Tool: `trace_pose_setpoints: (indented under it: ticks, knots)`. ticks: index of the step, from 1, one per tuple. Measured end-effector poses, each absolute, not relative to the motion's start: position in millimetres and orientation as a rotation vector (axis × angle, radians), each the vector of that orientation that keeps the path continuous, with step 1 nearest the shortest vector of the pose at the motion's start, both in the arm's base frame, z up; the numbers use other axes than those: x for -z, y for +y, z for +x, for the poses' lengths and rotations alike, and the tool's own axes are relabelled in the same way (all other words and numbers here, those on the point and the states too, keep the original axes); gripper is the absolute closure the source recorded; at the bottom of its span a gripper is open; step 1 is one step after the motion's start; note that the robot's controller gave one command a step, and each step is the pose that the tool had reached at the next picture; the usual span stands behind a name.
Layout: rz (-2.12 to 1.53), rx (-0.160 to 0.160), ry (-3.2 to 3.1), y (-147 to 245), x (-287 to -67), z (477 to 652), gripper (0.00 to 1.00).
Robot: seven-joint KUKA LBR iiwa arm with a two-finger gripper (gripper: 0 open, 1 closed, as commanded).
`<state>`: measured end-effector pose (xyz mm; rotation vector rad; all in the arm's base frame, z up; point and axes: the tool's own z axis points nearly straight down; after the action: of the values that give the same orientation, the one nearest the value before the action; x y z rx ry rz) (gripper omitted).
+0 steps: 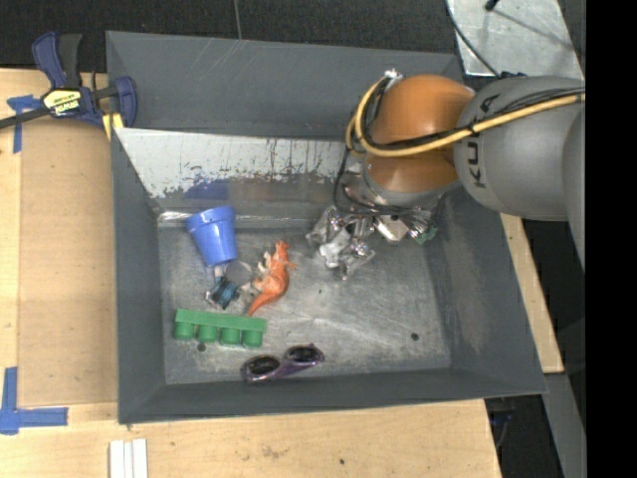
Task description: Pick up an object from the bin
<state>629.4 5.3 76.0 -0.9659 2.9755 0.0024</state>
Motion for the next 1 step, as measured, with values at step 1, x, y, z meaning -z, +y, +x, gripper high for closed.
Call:
trace_pose_setpoints:
  ticks: [1]
  knots:
    - [-0.962,0.005,2.978,5.4,-168.5,632.3,1.00]
